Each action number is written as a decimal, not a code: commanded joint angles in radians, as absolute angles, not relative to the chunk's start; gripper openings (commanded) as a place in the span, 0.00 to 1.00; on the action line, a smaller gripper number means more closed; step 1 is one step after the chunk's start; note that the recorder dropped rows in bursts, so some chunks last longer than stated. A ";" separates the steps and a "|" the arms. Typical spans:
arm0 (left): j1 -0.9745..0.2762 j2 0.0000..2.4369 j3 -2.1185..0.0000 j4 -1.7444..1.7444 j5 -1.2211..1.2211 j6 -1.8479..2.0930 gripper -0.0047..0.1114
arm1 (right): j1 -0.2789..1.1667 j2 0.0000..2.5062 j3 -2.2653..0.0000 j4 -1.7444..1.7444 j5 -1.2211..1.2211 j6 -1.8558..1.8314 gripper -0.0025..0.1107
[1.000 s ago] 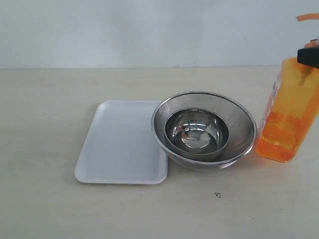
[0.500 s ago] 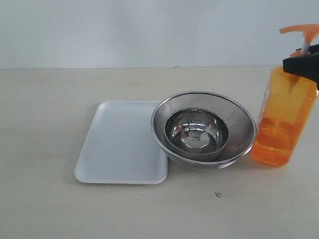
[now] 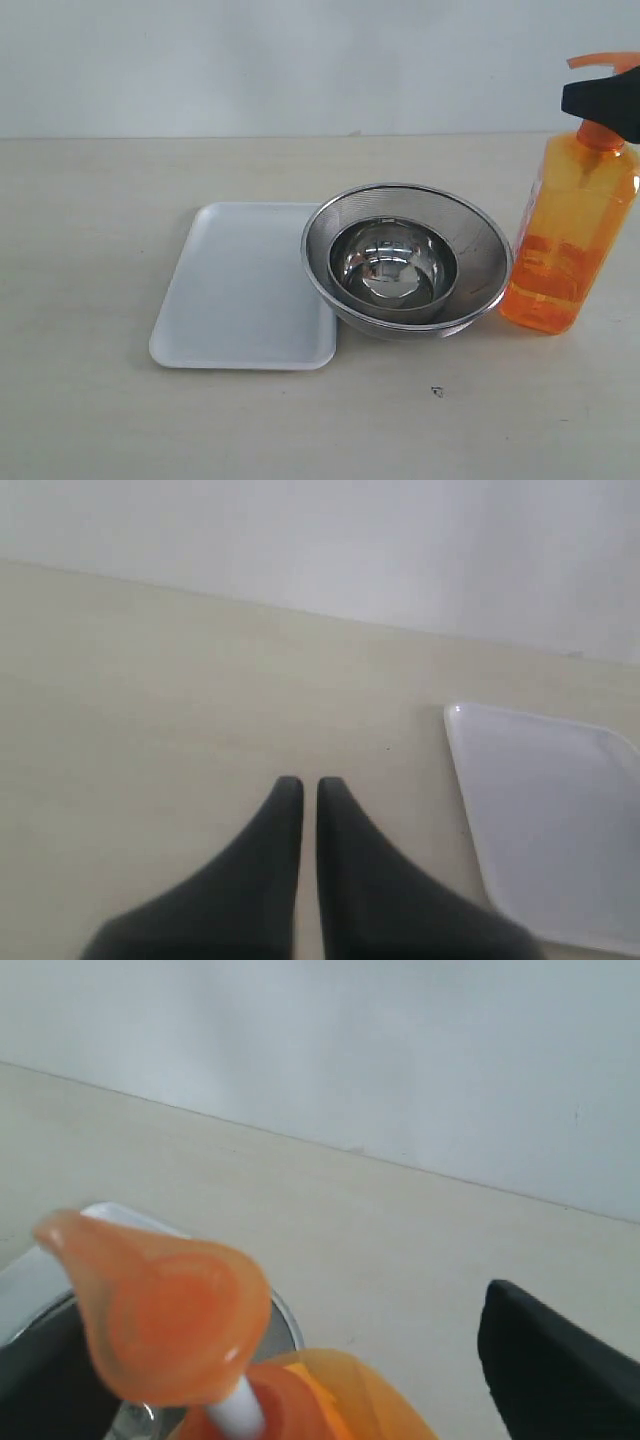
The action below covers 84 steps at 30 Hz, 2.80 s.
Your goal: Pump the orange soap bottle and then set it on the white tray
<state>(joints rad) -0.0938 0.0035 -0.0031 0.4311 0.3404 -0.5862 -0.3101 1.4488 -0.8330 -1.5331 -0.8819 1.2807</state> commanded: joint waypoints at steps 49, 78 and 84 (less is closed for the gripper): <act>-0.090 0.000 0.000 0.435 0.336 -0.582 0.08 | -0.310 1.158 -0.754 -1.744 -0.815 1.782 0.95; -0.090 0.000 0.000 0.435 0.336 -0.582 0.08 | -0.308 1.082 -0.624 -1.744 -0.603 1.776 0.95; -0.090 0.000 0.000 0.435 0.336 -0.582 0.08 | -0.308 0.942 -0.612 -1.744 -0.660 1.791 0.95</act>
